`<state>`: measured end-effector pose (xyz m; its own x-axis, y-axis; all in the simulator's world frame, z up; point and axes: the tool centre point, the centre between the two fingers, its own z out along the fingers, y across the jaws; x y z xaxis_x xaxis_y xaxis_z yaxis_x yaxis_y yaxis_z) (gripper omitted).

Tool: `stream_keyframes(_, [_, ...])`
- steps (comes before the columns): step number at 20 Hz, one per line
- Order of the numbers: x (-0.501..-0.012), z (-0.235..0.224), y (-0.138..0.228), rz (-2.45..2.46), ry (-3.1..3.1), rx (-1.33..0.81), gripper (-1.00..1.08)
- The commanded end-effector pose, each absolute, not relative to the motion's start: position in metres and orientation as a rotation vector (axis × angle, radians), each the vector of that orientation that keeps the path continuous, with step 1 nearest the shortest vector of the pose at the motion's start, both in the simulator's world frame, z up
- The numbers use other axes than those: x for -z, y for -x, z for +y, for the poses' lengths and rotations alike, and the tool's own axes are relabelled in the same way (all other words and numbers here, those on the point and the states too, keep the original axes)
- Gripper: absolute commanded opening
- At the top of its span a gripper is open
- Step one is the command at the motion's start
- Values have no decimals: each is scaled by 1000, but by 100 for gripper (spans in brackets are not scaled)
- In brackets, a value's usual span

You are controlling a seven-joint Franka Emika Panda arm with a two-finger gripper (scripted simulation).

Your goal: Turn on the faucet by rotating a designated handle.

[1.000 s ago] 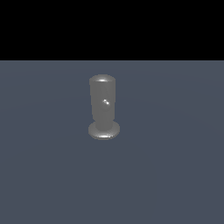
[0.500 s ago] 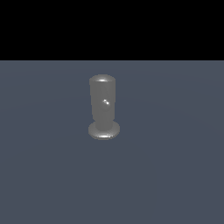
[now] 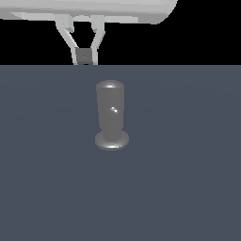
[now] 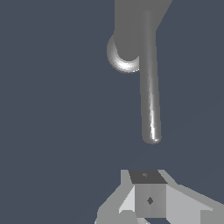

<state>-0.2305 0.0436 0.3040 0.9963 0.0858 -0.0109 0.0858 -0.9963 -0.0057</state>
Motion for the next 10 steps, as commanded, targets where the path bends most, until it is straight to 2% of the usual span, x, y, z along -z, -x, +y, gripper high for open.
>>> stream_keyframes(1, [-285, 47, 227, -140, 3134, -13, -100])
stream_keyframes(10, [-238, 58, 216, -155, 3136, -4, -100])
